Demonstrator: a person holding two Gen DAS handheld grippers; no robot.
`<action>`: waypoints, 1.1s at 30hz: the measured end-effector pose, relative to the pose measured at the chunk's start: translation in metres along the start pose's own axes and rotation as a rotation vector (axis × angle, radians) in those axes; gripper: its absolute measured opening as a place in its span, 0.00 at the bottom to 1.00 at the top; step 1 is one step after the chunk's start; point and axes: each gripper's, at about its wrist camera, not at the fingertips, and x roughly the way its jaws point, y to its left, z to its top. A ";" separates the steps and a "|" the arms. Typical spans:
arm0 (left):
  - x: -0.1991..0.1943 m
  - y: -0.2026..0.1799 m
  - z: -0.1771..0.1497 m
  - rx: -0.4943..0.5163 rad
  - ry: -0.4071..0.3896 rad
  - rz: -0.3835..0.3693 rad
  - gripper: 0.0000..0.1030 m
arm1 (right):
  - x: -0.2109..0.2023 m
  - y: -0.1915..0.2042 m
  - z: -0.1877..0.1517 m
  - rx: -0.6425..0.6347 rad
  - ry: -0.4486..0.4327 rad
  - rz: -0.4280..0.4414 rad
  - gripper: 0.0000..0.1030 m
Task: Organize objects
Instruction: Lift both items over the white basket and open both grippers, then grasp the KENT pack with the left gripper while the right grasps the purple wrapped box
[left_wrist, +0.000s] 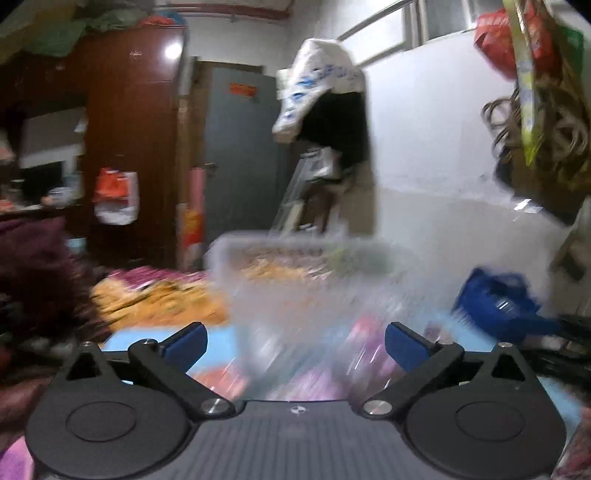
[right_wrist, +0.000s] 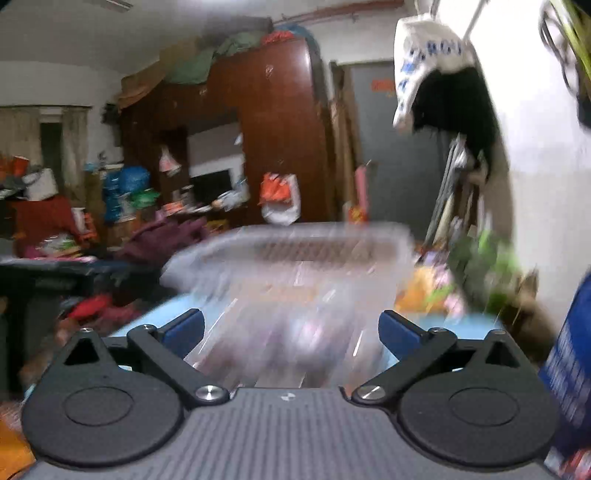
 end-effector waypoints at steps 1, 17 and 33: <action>-0.006 0.002 -0.012 0.005 0.014 0.039 0.98 | -0.012 0.003 -0.019 0.005 0.007 0.025 1.00; -0.010 -0.011 -0.081 0.070 0.146 0.080 0.43 | -0.015 0.043 -0.082 -0.063 0.123 0.134 0.56; -0.033 -0.017 -0.089 0.058 0.023 0.039 0.39 | -0.046 0.014 -0.085 -0.005 0.013 0.057 0.50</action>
